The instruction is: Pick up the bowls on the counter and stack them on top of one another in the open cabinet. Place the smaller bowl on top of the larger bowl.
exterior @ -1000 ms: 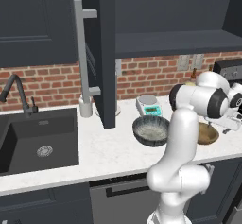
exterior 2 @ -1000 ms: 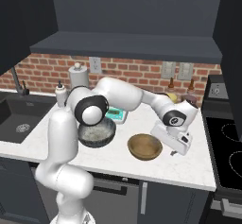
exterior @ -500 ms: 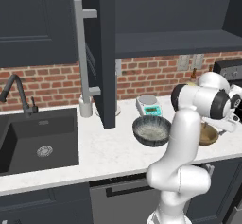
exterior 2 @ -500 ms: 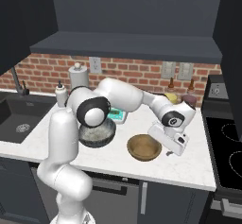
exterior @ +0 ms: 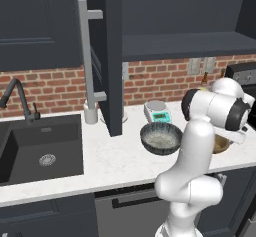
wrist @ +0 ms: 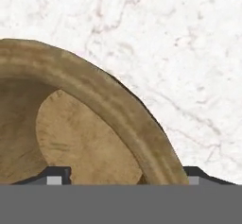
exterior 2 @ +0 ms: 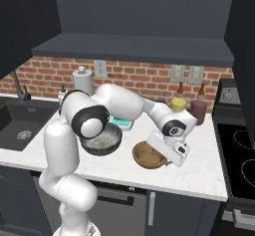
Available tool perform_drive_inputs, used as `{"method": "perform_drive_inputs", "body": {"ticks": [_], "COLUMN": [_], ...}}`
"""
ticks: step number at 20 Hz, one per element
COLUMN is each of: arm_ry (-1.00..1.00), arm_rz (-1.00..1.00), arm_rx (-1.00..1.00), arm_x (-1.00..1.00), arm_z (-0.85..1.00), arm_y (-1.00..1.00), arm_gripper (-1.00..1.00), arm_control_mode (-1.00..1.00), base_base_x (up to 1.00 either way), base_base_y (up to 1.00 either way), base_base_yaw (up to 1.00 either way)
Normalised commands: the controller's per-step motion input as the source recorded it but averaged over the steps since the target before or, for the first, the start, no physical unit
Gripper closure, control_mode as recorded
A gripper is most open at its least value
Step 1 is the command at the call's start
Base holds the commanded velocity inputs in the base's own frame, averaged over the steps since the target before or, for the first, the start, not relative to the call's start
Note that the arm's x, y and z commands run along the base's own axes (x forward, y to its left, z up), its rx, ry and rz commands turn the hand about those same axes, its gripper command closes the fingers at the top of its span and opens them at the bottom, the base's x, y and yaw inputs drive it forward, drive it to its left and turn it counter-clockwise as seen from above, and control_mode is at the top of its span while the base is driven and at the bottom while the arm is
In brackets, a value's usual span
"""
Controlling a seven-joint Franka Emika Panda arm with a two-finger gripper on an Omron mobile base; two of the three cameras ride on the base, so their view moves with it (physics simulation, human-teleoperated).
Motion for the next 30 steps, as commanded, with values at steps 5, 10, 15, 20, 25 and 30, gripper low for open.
{"method": "perform_drive_inputs", "body": {"ticks": [5,10,15,20,25,30], "arm_ry": [0.0,0.0,-0.01,-0.13,-0.12,-0.02], "arm_rz": [0.0,0.0,0.0,-0.04,-0.07,-0.08], "arm_rx": [0.0,0.0,0.0,0.0,0.0,-0.01], "arm_x": [-0.04,0.0,-0.24,-0.62,-0.31,0.01], "arm_z": [-0.08,-0.2,0.03,0.5,0.65,0.66], "arm_y": [0.26,0.09,0.01,0.04,0.57,0.97], "arm_gripper": [1.0,1.0,1.0,1.0,1.0,1.0], "arm_control_mode": [-1.0,-1.0,-1.0,-1.0,-1.0,-1.0], "base_base_x": [0.0,0.0,0.0,0.0,0.0,0.0], "base_base_y": [0.0,0.0,0.0,0.0,0.0,0.0], "base_base_yaw": [0.0,0.0,0.0,0.0,0.0,0.0]}}
